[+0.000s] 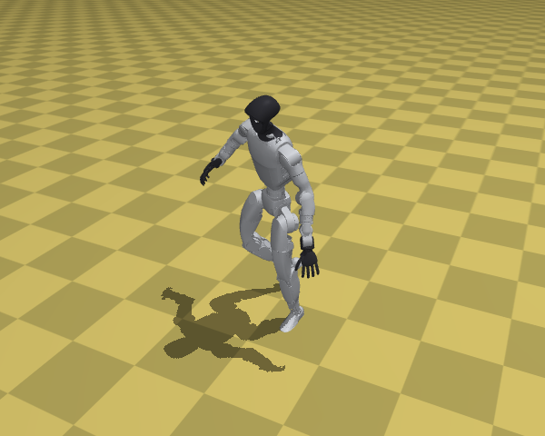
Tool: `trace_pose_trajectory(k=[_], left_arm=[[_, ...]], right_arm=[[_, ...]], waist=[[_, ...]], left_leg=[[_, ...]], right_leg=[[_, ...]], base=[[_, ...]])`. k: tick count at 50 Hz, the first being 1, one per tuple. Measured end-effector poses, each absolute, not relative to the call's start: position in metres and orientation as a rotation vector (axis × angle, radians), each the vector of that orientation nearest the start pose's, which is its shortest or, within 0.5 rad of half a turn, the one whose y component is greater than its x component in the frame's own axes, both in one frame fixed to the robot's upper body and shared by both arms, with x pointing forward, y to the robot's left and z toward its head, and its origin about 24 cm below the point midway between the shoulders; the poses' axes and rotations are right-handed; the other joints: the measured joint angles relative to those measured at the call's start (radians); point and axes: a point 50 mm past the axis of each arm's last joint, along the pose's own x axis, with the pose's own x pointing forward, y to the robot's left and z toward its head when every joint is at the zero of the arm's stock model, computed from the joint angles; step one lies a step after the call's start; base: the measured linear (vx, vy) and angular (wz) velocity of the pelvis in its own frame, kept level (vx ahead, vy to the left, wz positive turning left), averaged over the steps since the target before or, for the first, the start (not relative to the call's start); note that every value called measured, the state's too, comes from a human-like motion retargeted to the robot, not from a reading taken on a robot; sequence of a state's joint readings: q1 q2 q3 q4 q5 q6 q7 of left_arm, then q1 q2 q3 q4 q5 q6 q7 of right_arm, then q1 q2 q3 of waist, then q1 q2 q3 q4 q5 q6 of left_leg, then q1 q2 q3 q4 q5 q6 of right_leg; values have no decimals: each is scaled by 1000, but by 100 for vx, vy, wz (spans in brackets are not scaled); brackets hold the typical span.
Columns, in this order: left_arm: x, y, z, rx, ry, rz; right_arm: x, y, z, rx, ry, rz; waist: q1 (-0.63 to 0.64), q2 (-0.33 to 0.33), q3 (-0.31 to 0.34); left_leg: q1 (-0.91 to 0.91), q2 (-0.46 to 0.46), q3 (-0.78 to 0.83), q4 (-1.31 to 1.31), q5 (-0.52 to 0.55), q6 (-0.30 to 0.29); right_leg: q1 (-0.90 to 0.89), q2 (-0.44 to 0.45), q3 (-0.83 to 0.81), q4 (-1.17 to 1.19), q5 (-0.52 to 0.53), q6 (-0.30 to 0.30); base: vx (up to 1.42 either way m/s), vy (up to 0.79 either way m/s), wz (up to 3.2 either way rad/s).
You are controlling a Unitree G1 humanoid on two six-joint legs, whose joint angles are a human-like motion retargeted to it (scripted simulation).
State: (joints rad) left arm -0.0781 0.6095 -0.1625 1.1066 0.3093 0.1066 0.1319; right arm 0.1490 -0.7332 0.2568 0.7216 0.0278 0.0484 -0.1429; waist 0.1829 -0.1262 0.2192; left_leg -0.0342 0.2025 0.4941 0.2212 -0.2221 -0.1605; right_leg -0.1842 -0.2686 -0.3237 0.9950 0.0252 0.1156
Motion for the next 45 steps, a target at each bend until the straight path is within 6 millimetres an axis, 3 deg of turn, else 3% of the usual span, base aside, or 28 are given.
trace_pose_trajectory(k=[2,3,5,7,10,12,16,18,20,23,25,27,29,32,34,38,42,45], left_arm=[[178,366,-69,933,1035,305],[192,365,-61,923,989,337],[222,361,-43,899,889,400],[259,352,-18,918,746,431],[293,340,13,923,572,448],[305,331,23,875,497,449],[311,313,21,714,439,433],[313,303,18,673,425,394],[314,294,15,706,421,326],[309,282,4,869,443,162],[300,279,-8,980,480,42],[285,280,-23,995,540,-34],[272,287,-35,927,604,-37],[250,306,-46,774,684,79],[227,323,-56,696,741,208],[157,359,-79,624,937,445],[90,383,-91,592,1163,518],[43,404,-86,594,1305,517]], right_arm=[[61,-338,-113,-573,1197,-230],[25,-323,-129,-478,1313,-236],[-30,-294,-144,-338,1479,-270],[-66,-262,-152,-174,1564,-358],[-104,-223,-154,53,1635,-513],[-118,-211,-154,118,1676,-561],[-118,-222,-153,11,1713,-577],[-99,-234,-156,-55,1661,-571],[-66,-249,-159,-113,1569,-548],[3,-276,-156,-292,1405,-428],[56,-294,-146,-495,1297,-304],[106,-306,-131,-680,1177,-218],[158,-318,-106,-787,1031,-209],[234,-332,-50,-862,793,-260],[283,-336,-1,-937,636,-283],[362,-320,112,-1042,337,-336],[398,-287,202,-1002,87,-373],[407,-258,253,-978,-115,-383]], waist=[[-57,24,24],[-102,31,46],[-189,50,56],[-263,54,77],[-371,53,84],[-423,61,81],[-479,82,50],[-485,91,46],[-492,84,50],[-524,59,51],[-528,52,46],[-504,52,33],[-461,60,32],[-360,88,56],[-285,112,82],[-180,142,117],[-40,122,104],[118,91,114]], left_leg=[[7,-7,-86,-100,56,-8],[-13,2,-139,-50,37,-10],[-22,-7,-236,-109,73,-7],[-24,-25,-323,-178,111,-9],[11,-35,-420,-304,171,-31],[18,-8,-455,-308,171,-46],[34,69,-468,-297,200,-74],[18,124,-437,-237,236,-91],[-31,180,-323,-114,308,-82],[-142,256,-5,139,347,5],[-218,236,70,255,264,-1],[-279,125,56,227,231,-48],[-303,26,137,136,213,-52],[-283,-85,400,-31,194,-18],[-269,-161,514,-108,197,-24],[-300,-303,439,-61,180,-32],[-295,-451,381,16,264,7],[-233,-450,365,140,293,19]], right_leg=[[-29,14,105,-156,-4,-16],[-12,3,145,-225,-4,10],[-8,7,266,-404,-2,11],[3,1,424,-564,-2,52],[32,-32,623,-770,-11,132],[42,-51,631,-849,-21,146],[44,-38,526,-845,-88,123],[51,3,503,-797,-153,96],[68,48,504,-753,-205,76],[103,97,461,-706,-217,64],[118,139,440,-692,-205,79],[137,181,440,-726,-176,85],[145,227,445,-749,-150,96],[153,319,474,-769,-118,109],[177,390,519,-787,-98,110],[244,499,611,-824,-62,118],[271,558,684,-829,-19,134],[365,610,755,-856,45,146]], base=[[18,-46,228],[19,-50,261],[13,-55,251],[8,-60,233],[8,-65,183],[9,-73,104],[7,-80,31],[6,-95,3],[5,-99,21],[2,-93,58],[-1,-79,29],[-4,-70,-8],[-5,-67,-32],[-3,-64,-92],[5,-63,-150],[17,-62,-134],[30,-64,-115],[54,-85,-189]])
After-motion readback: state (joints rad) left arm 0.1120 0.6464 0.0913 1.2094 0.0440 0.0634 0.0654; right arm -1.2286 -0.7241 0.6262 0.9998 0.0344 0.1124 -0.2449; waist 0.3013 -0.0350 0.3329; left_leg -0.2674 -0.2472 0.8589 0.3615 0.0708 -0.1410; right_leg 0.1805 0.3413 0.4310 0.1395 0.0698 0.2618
